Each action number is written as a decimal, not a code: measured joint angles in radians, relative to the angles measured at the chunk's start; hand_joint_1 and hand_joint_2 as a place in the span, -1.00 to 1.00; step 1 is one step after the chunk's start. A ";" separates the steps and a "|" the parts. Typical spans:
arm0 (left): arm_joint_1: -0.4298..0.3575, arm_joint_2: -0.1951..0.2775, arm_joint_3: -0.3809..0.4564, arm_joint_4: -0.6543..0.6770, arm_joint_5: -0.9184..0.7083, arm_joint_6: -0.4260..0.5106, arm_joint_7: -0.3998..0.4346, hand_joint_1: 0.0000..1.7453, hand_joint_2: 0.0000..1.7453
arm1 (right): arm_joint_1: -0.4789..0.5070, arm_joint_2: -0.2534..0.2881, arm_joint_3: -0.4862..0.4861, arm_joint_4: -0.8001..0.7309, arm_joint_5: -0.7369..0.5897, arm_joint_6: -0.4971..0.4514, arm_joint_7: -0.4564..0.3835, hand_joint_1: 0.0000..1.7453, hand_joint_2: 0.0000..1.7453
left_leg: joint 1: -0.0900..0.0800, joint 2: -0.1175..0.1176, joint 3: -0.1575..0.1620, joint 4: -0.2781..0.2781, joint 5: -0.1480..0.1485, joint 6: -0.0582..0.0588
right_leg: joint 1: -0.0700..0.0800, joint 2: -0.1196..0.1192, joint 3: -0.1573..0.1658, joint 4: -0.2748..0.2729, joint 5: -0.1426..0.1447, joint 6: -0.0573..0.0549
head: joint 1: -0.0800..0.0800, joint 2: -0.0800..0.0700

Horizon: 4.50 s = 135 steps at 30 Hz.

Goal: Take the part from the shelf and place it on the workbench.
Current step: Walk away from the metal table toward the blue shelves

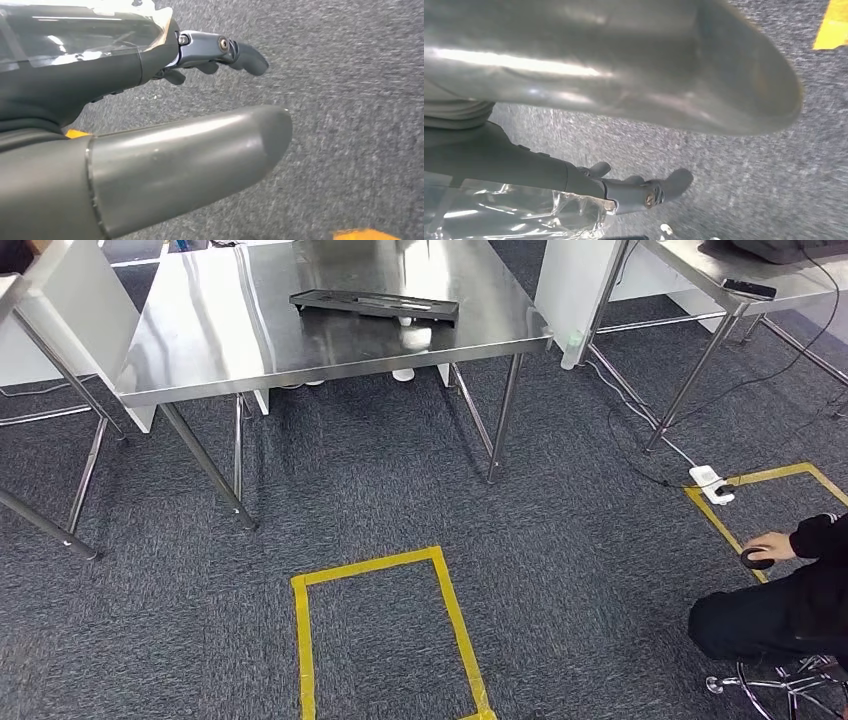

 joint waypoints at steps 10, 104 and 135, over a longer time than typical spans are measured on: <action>-0.002 0.005 0.000 0.001 -0.009 0.001 -0.012 -1.00 -1.00 | -0.007 -0.001 -0.009 0.001 -0.008 0.018 -0.009 -1.00 -1.00 | 0.012 -0.012 0.177 0.077 -0.158 -0.010 | 0.003 -0.011 -0.161 0.045 0.114 0.000 | -0.005 0.000; -0.001 0.025 -0.015 0.006 -0.083 0.006 -0.022 -1.00 -1.00 | -0.006 0.011 -0.133 0.007 -0.051 0.031 -0.051 -1.00 -1.00 | 0.004 0.091 0.125 -0.006 -0.093 -0.008 | -0.012 -0.049 -0.109 0.050 0.052 0.030 | 0.005 0.000; -0.003 0.025 -0.014 0.007 -0.085 0.006 -0.031 -1.00 -1.00 | -0.010 0.013 -0.149 0.007 -0.055 0.031 -0.054 -1.00 -1.00 | -0.002 0.117 0.144 -0.014 -0.110 0.005 | 0.004 -0.040 -0.101 0.026 0.064 0.020 | 0.004 0.000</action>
